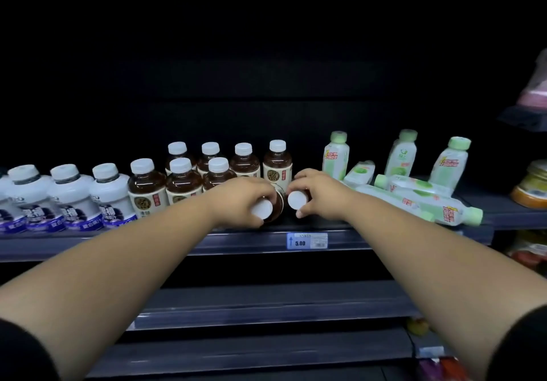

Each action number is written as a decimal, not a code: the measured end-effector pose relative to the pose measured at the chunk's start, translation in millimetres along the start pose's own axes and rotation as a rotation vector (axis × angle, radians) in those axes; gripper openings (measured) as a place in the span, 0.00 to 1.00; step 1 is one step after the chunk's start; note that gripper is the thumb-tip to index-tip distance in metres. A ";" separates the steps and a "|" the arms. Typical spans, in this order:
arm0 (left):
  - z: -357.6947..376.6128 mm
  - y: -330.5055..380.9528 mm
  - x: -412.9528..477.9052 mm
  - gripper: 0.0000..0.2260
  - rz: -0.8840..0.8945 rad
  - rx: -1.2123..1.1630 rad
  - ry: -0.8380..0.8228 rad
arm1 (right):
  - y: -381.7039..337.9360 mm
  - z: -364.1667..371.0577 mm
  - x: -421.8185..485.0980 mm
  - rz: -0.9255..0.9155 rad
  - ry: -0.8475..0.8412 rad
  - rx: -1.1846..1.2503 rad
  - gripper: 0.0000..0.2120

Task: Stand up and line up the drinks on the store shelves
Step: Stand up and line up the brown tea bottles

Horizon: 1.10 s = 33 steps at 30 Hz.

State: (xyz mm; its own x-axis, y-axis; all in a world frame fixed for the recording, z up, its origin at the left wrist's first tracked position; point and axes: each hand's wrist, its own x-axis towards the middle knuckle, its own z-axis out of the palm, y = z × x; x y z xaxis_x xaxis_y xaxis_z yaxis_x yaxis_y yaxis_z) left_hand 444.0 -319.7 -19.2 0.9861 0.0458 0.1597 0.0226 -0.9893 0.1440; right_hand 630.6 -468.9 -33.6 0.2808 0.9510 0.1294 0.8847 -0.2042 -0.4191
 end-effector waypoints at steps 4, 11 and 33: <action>-14.2 -2.7 7.7 0.14 -0.131 -0.104 -0.008 | -5.5 -20.1 -0.5 -0.004 0.034 0.181 0.18; -37.4 -5.1 19.5 0.12 -0.287 -0.194 0.024 | -4.5 -41.4 1.0 0.095 0.085 0.399 0.08; -53.3 -29.8 38.1 0.19 -0.409 -0.156 -0.017 | -13.6 -38.7 37.5 0.095 0.069 0.144 0.10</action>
State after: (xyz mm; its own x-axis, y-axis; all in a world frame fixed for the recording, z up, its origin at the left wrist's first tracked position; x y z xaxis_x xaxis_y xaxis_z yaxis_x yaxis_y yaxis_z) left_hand 472.1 -281.1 34.7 0.9037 0.4260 0.0432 0.3880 -0.8573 0.3384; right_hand 643.5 -439.5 11.7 0.3898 0.9098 0.1425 0.7921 -0.2524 -0.5557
